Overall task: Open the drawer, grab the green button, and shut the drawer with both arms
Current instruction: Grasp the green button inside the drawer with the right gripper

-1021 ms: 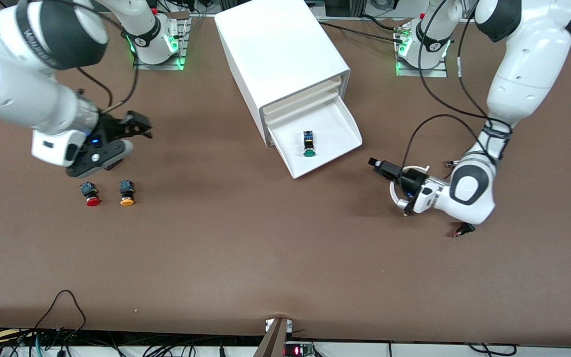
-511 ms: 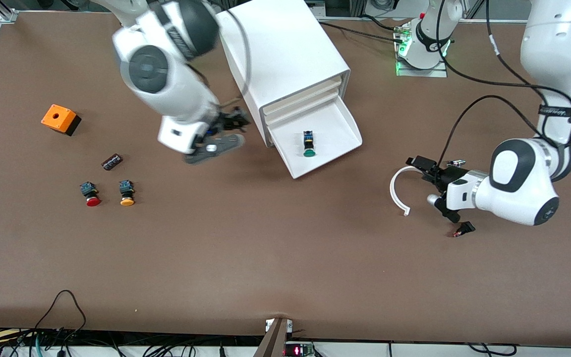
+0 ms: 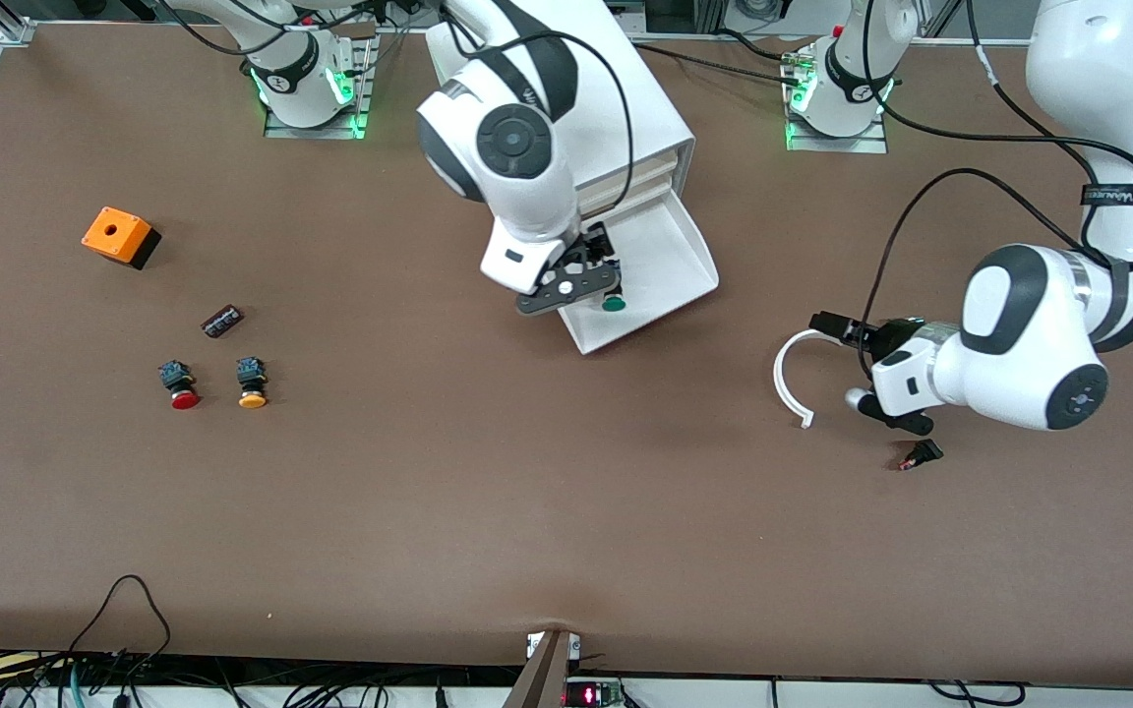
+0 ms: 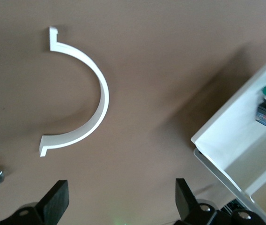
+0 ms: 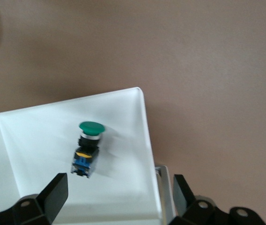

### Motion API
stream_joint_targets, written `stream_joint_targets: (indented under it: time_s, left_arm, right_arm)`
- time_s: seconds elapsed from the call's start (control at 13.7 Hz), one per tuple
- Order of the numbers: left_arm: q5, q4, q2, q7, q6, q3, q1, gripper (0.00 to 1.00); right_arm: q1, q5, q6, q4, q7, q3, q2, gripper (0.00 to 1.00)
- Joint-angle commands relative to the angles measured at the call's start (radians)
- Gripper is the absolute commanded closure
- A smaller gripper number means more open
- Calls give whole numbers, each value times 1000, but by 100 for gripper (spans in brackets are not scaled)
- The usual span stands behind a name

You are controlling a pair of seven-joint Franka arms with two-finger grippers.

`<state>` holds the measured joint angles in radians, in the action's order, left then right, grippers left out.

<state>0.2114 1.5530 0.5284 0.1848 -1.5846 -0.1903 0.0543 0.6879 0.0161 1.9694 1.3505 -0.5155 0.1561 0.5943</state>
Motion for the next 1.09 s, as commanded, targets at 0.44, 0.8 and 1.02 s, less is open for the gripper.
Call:
stream_joint_targets:
  time_s: [0.44,0.8,1.02]
  left_arm:
    - [-122,6,-13,-528,-35,2,-85,0]
    - [-125,12,24,-576,-64,5,-79,0]
    - [-127,13,24,-582,-61,5,-88,0]
  right_arm:
    - [114,-123,48,-140,-263,-12,182,3]
    - [157,-191,109,-99,-380,-12,223,10]
    - [165,-202,128,-93,-399,-12,237,28]
